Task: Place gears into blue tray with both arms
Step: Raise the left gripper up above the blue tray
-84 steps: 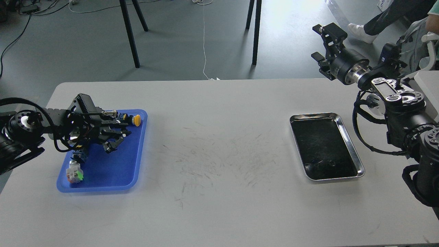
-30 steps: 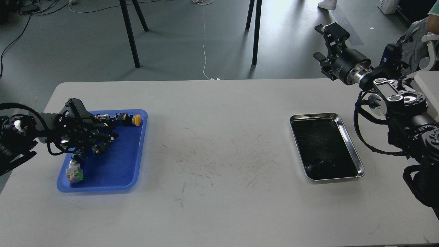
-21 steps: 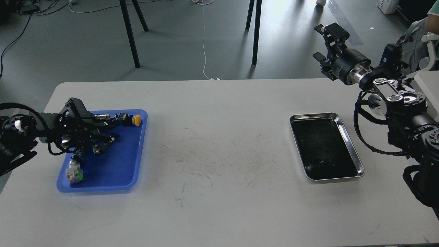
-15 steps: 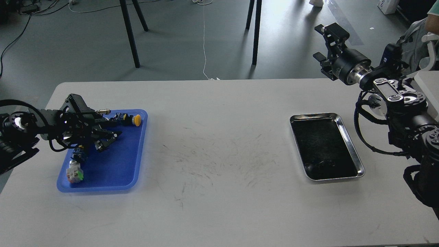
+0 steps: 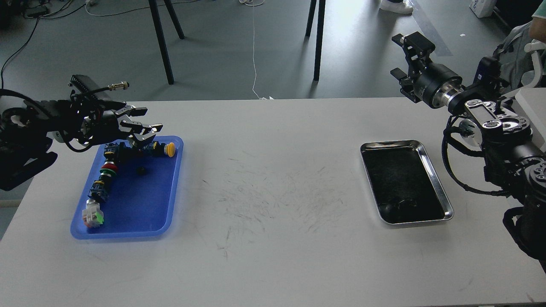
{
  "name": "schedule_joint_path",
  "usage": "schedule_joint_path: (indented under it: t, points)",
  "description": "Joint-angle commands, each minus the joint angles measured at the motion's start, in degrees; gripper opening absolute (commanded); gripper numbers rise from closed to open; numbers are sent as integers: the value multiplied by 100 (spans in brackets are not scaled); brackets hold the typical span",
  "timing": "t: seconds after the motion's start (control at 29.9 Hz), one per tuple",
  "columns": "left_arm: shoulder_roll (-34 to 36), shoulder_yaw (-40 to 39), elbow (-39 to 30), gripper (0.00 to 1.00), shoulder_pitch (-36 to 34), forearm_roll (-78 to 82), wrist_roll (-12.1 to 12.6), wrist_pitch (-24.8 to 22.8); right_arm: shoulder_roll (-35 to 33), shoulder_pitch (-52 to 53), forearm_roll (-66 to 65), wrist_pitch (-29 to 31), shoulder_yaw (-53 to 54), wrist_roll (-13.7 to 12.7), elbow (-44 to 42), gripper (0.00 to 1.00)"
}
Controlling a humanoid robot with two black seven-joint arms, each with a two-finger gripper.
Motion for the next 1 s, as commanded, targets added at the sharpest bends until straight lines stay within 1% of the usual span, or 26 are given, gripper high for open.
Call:
schedule_joint_path:
  t: [0.0, 0.13, 0.37, 0.57, 0.77, 0.9, 0.97]
  points:
    - [-207, -61, -1, 60, 0, -467, -1, -70, -17, -35, 0, 0, -10, 0, 0, 97]
    - [-357, -123, 8, 60, 27, -1127, -1, -202, -17, -62, -9, 0, -19, 0, 0, 97]
    - [-717, -272, 25, 61, 35, -2190, -1, -228, -61, -62, -17, 0, -27, 0, 0, 97]
    - [-972, -729, 78, 64, 79, -3008, -1, -614, -140, -114, -26, 0, -36, 0, 18, 97]
    - [-1192, -1344, 96, 66, 343, -3886, -1, -764, -158, -185, -26, 0, -159, 0, 9, 97]
    - [-1333, -1740, 131, 69, 509, -4502, -1, -843, -202, -194, -26, 0, -168, 0, 18, 97]
    - [-1420, -1941, 227, 72, 615, -4809, -1, -870, -202, -194, -26, 0, -168, 0, 18, 97]
